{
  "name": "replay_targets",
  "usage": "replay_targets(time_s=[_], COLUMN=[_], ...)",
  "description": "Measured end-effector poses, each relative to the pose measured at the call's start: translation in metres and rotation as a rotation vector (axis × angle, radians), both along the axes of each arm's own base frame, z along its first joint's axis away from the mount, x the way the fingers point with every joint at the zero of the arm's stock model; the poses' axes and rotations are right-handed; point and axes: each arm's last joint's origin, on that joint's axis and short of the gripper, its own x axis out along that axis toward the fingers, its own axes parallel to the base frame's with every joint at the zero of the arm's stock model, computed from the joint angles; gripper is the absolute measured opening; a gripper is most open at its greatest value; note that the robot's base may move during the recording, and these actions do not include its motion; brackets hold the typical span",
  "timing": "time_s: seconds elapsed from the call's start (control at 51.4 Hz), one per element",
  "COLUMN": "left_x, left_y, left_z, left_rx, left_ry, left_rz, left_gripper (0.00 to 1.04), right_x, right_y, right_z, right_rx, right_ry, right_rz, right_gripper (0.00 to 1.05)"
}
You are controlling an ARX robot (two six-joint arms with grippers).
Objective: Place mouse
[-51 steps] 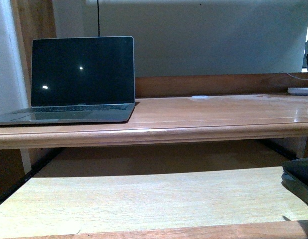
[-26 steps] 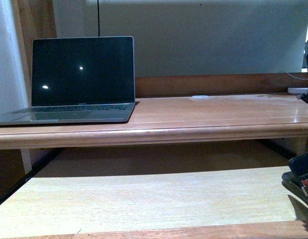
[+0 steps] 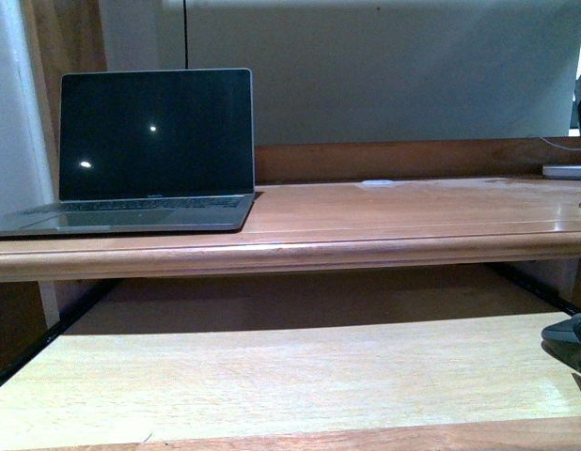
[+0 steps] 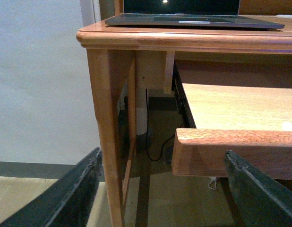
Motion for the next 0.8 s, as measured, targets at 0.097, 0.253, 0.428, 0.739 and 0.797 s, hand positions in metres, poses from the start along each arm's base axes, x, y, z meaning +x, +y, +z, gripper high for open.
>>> replay_targets(time_s=[0.097,0.253,0.428,0.739,0.797], left_x=[0.0,0.0,0.0,0.0,0.0], left_y=[0.0,0.0,0.0,0.0,0.0], left_z=[0.0,0.0,0.0,0.0,0.0], left_rx=[0.0,0.0,0.0,0.0,0.0], left_ry=[0.0,0.0,0.0,0.0,0.0], left_rz=[0.0,0.0,0.0,0.0,0.0], left_gripper=[0.96,0.97,0.97,0.97,0.97], right_x=[-0.0011,-0.002,-0.0031,-0.0043,-0.0051], right_y=[0.0002,0.0011,0.0035,0.0045,0.0036], right_z=[0.0008,0.001,0.0003,0.0006,0.0021], right_rx=[0.007,0.028,0.037,0.038,0.047], right_ry=[0.013,0.037,0.048,0.053,0.056], right_rz=[0.011,0.023,0.039,0.052,0.055], right_gripper=[0.97,0.97,0.76,0.57,0.57])
